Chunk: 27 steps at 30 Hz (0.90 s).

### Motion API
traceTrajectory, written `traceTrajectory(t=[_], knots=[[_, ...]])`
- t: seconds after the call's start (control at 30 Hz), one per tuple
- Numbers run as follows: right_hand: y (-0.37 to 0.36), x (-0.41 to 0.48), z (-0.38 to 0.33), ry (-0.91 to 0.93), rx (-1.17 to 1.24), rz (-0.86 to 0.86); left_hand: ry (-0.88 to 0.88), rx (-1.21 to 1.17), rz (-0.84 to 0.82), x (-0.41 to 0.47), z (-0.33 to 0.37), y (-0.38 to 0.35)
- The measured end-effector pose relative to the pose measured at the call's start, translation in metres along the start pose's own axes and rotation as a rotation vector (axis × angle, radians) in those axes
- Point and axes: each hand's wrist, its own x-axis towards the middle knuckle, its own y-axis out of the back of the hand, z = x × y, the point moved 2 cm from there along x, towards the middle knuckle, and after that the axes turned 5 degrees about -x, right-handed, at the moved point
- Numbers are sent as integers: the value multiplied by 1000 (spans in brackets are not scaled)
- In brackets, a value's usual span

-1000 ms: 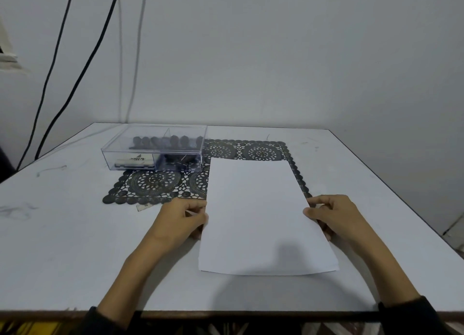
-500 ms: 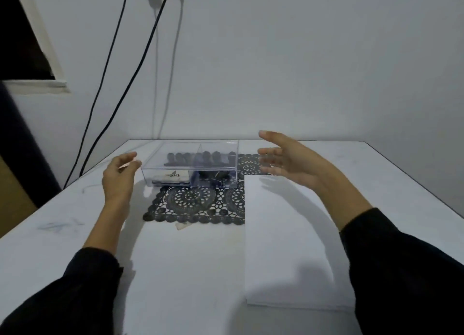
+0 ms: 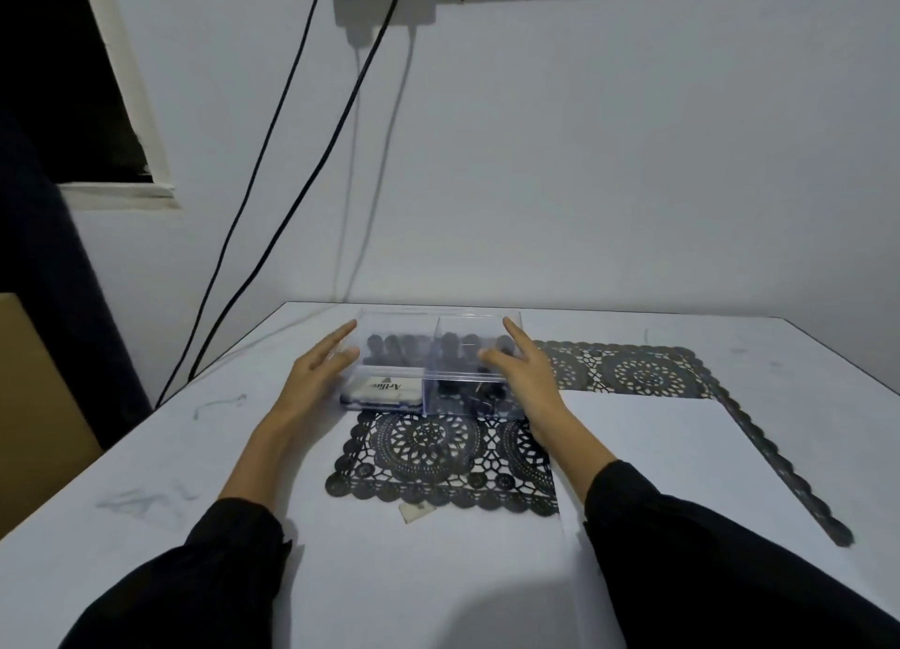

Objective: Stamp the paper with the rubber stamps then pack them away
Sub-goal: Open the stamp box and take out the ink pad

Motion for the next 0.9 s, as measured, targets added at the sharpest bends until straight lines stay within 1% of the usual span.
traceTrajectory(t=[0.07,0.13,0.17,0.27,0.3,0.57,0.67,0.8,0.9], knots=[[-2,2,3,-5,13,44,50,-69,-26,6,-3,-1],[-2,4,5,-13,-10,80,57,-57,2,11,-3,2],[-2,4,4,-13,-33,90,50,-4,15,12,-2,2],[-1,2,1,2,-77,91,-18,274,37,16,3,9],[-1,1,0,8,-84,91,-18,310,48,16,4,10],[-1,-30,-17,40,-50,79,-80,325,63,-15,22,16],[0,-49,-18,30,-12,66,-86,321,55,-36,27,16],[1,-79,-14,14,9,51,-67,374,53,-68,30,21],[2,-105,-7,22,4,15,-87,396,59,-94,30,23]])
